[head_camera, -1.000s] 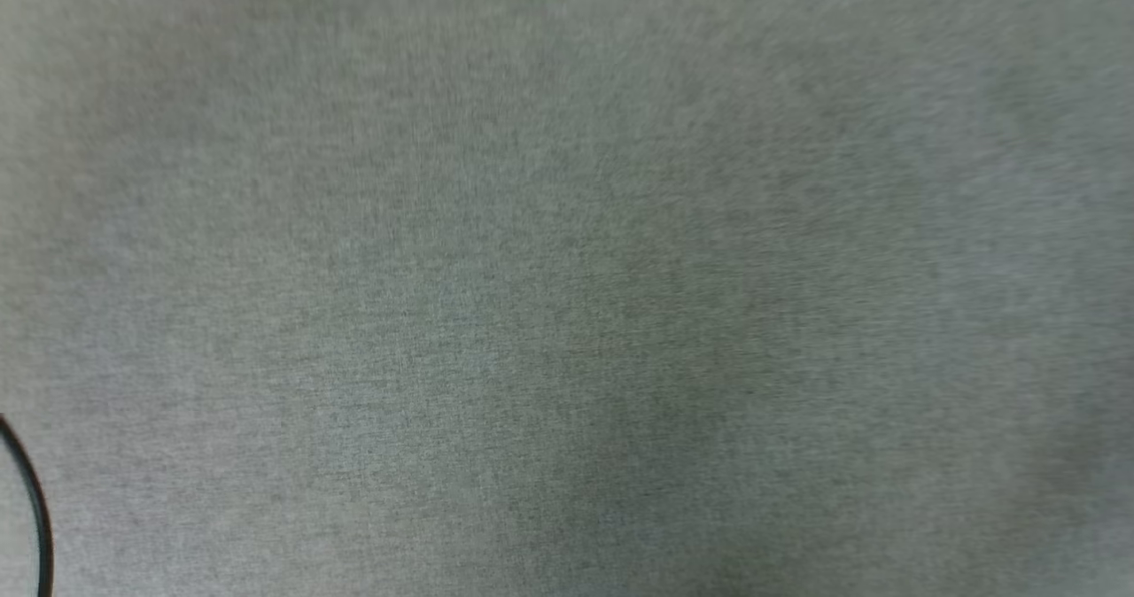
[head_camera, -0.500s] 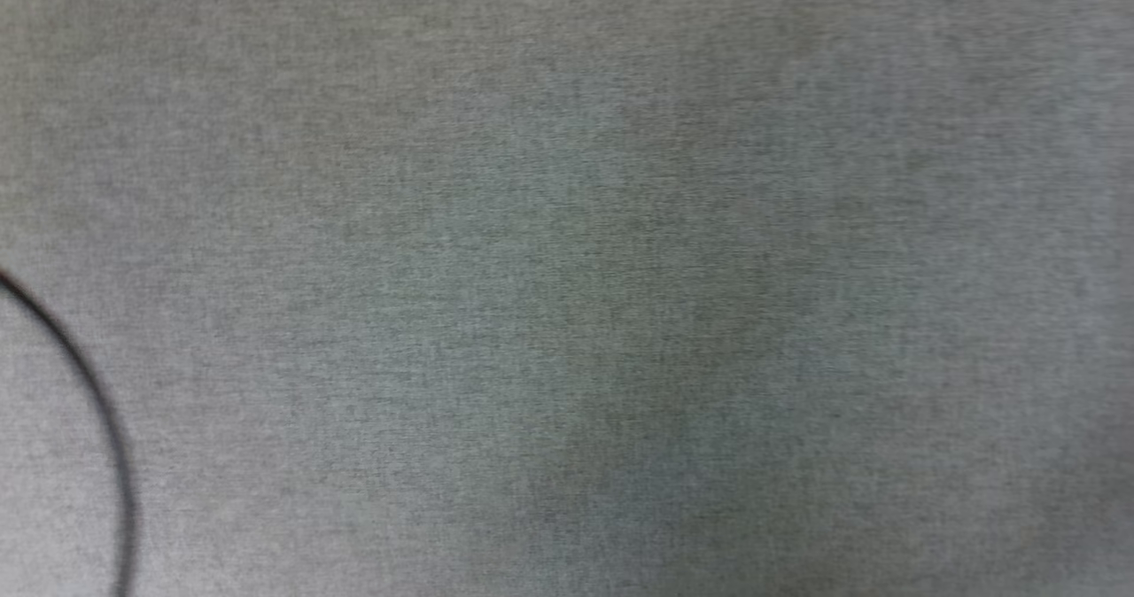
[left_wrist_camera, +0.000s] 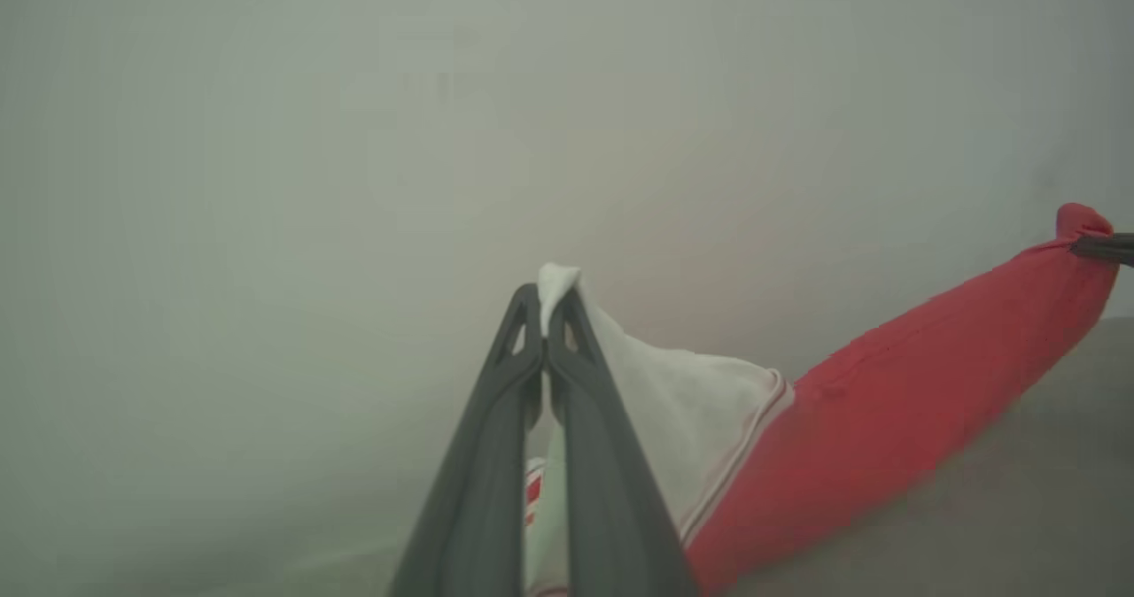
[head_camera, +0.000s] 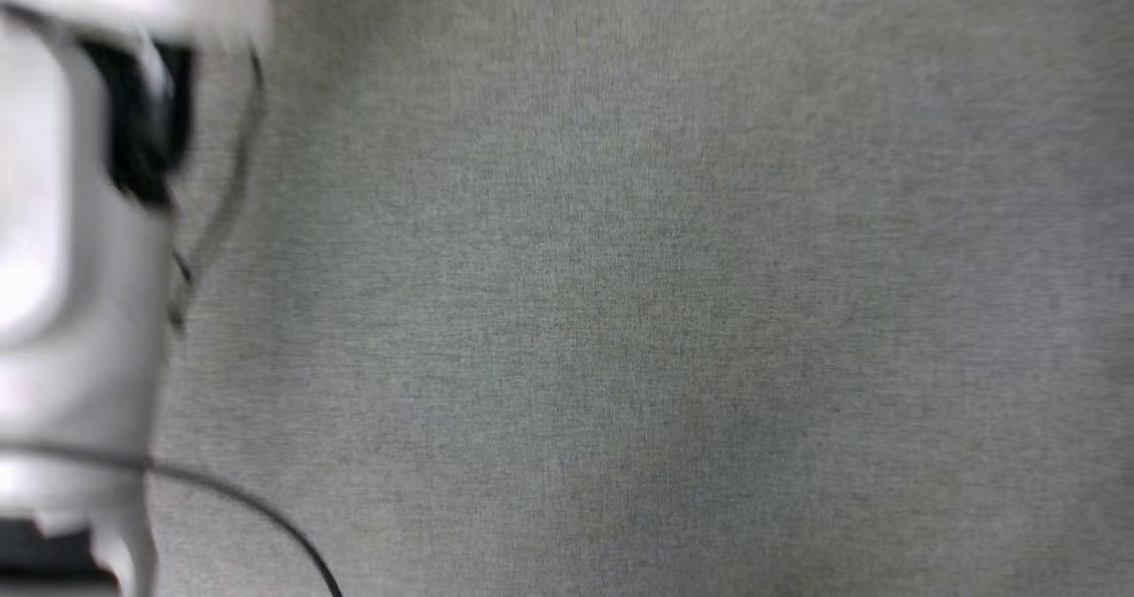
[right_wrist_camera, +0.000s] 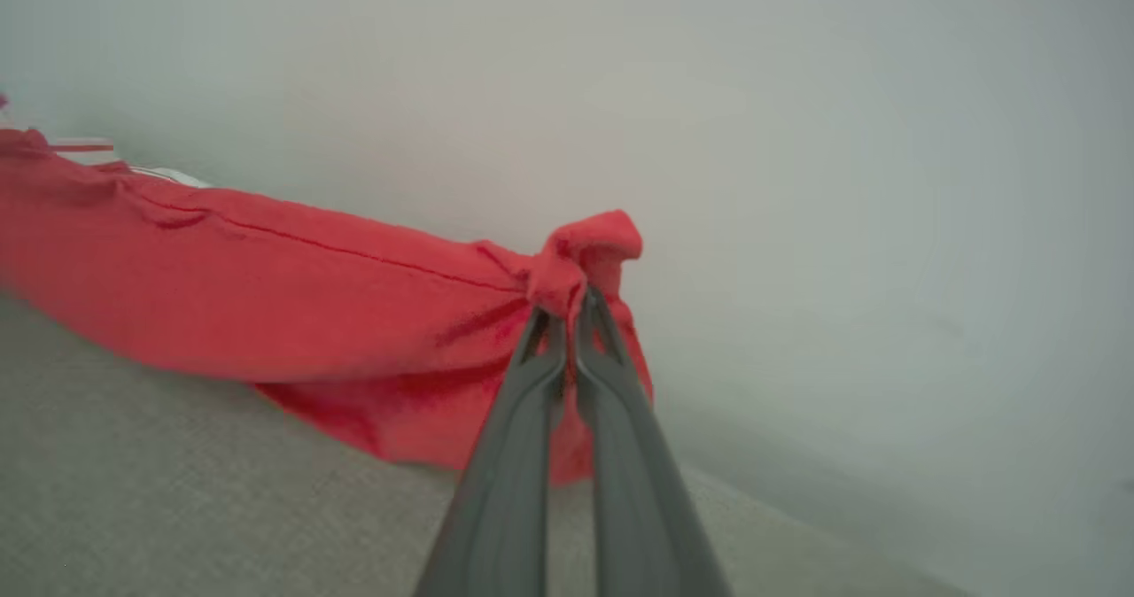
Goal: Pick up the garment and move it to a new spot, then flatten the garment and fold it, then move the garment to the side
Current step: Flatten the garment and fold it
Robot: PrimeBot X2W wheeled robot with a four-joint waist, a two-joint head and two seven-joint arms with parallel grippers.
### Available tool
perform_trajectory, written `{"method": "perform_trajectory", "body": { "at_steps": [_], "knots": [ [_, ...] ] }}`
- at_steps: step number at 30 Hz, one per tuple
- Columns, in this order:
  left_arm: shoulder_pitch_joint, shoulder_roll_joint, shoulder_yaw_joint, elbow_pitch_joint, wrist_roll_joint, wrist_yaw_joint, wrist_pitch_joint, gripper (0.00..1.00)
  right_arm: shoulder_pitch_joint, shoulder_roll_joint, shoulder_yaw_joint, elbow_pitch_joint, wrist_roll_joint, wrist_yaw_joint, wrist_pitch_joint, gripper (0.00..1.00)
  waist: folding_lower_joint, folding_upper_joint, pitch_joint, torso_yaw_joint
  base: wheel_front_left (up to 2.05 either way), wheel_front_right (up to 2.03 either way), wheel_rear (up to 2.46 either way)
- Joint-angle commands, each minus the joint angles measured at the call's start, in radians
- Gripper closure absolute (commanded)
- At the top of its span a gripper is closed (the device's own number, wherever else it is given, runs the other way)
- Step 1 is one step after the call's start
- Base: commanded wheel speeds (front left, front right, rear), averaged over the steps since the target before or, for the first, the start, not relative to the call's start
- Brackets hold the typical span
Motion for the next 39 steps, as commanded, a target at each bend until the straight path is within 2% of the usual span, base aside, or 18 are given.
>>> {"method": "perform_trajectory", "body": {
  "at_steps": [1, 5, 13, 18, 25, 33, 39],
  "knots": [
    [0.122, -0.015, 0.014, -0.026, 0.008, -0.003, -0.002, 1.00, 0.088, 0.001, 0.009, 0.012, 0.022, -0.001, -0.021, 1.00, 0.0000, 0.0000, -0.083, -0.003, 0.00, 0.00, 0.00],
    [0.296, -0.027, 0.008, -0.050, 0.013, -0.006, -0.002, 1.00, 0.200, -0.007, 0.019, 0.027, 0.055, -0.001, -0.034, 1.00, 0.0000, 0.0000, -0.154, -0.005, 0.00, 0.00, 0.00],
    [0.650, 0.032, -0.062, -0.075, -0.024, -0.008, 0.012, 1.00, 0.471, -0.058, 0.067, 0.015, 0.133, -0.001, -0.039, 1.00, 0.0000, 0.0000, -0.323, -0.010, 0.00, 0.00, 0.00],
    [0.836, 0.072, -0.091, -0.142, -0.042, -0.002, 0.062, 1.00, 0.619, -0.083, 0.076, -0.008, 0.203, -0.001, 0.005, 1.00, 0.0000, 0.0000, -0.418, -0.012, 0.00, 0.00, 0.00],
    [1.068, 0.128, -0.138, -0.284, -0.075, 0.005, 0.186, 1.00, 0.828, -0.131, 0.090, -0.104, 0.312, -0.001, 0.088, 1.00, 0.0000, 0.0000, -0.517, -0.020, 0.00, 0.00, 0.00],
    [1.296, 0.184, -0.151, -0.447, -0.152, 0.038, 0.303, 1.00, 1.052, -0.171, 0.023, -0.232, 0.341, -0.001, 0.148, 1.00, 0.0000, 0.0000, -0.574, -0.036, 0.00, 0.00, 0.00],
    [1.377, 0.207, -0.139, -0.531, -0.187, 0.059, 0.328, 1.00, 1.196, -0.143, -0.070, -0.343, 0.324, -0.001, 0.164, 1.00, 0.0000, 0.0000, -0.592, -0.041, 0.00, 0.00, 0.00]
  ]
}}
